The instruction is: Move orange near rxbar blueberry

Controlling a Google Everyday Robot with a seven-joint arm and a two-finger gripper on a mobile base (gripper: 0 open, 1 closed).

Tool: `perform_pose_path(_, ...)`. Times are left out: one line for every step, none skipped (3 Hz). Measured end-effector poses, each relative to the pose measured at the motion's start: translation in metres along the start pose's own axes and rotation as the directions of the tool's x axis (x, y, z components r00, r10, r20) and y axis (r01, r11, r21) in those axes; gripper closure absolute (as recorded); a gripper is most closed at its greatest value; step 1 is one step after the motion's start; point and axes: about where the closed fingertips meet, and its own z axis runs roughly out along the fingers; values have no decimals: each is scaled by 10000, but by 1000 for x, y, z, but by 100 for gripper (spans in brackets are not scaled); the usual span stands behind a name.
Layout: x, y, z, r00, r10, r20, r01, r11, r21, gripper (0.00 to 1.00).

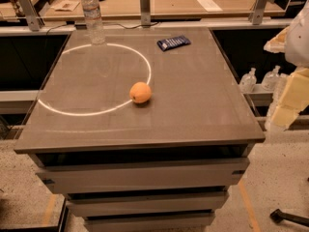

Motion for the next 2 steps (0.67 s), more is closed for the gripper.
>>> perform_pose_path(0, 0, 0, 10000, 0, 0, 0, 10000, 0, 0)
perform_pose_path(-2, -1, -1, 9994, -149, 319, 146, 9999, 87, 0)
